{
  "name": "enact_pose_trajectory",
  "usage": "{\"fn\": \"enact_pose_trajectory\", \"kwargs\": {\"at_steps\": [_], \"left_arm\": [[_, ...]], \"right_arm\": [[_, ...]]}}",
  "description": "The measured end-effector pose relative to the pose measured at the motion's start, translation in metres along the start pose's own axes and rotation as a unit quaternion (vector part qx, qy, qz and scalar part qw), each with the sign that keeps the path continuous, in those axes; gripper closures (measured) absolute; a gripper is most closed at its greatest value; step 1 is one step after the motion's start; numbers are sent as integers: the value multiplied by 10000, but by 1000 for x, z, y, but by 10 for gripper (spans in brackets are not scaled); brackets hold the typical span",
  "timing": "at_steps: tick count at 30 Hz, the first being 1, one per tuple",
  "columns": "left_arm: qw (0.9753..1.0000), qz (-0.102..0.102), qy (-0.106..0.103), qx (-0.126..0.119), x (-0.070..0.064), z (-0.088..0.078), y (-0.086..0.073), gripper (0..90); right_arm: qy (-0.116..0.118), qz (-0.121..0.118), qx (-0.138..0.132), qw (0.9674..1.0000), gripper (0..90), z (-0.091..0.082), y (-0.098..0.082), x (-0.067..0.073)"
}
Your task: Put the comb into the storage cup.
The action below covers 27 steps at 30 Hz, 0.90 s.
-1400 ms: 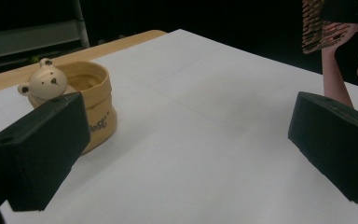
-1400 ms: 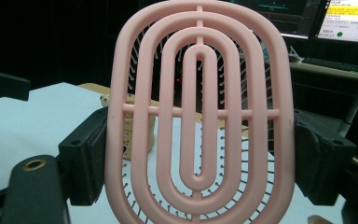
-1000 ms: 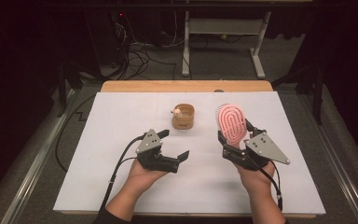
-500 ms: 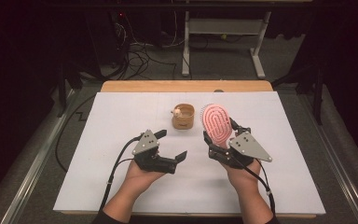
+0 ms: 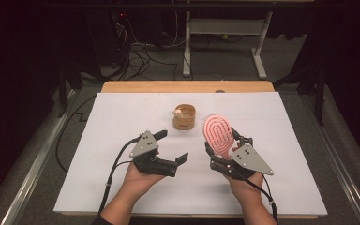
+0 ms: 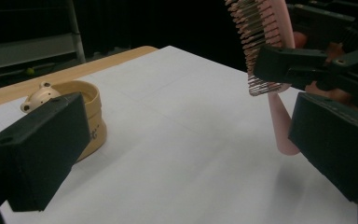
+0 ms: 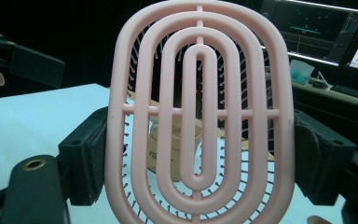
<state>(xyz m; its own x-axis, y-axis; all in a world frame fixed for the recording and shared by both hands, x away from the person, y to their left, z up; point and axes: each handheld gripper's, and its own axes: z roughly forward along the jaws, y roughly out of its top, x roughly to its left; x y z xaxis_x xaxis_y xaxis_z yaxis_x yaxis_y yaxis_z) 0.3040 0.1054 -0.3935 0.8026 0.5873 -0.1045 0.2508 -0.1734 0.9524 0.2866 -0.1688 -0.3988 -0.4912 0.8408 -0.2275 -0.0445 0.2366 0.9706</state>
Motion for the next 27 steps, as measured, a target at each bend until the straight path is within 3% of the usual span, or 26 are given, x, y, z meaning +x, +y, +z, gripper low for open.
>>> {"fn": "enact_pose_trajectory", "kwargs": {"at_steps": [20,27], "left_arm": [[9996,-114,-176,-201,-4,-9,13,0],[9995,-147,-221,-163,-5,-8,13,0]], "right_arm": [[239,-111,-66,9996,202,1,1,19],[315,-232,-97,9992,202,2,2,27]]}}
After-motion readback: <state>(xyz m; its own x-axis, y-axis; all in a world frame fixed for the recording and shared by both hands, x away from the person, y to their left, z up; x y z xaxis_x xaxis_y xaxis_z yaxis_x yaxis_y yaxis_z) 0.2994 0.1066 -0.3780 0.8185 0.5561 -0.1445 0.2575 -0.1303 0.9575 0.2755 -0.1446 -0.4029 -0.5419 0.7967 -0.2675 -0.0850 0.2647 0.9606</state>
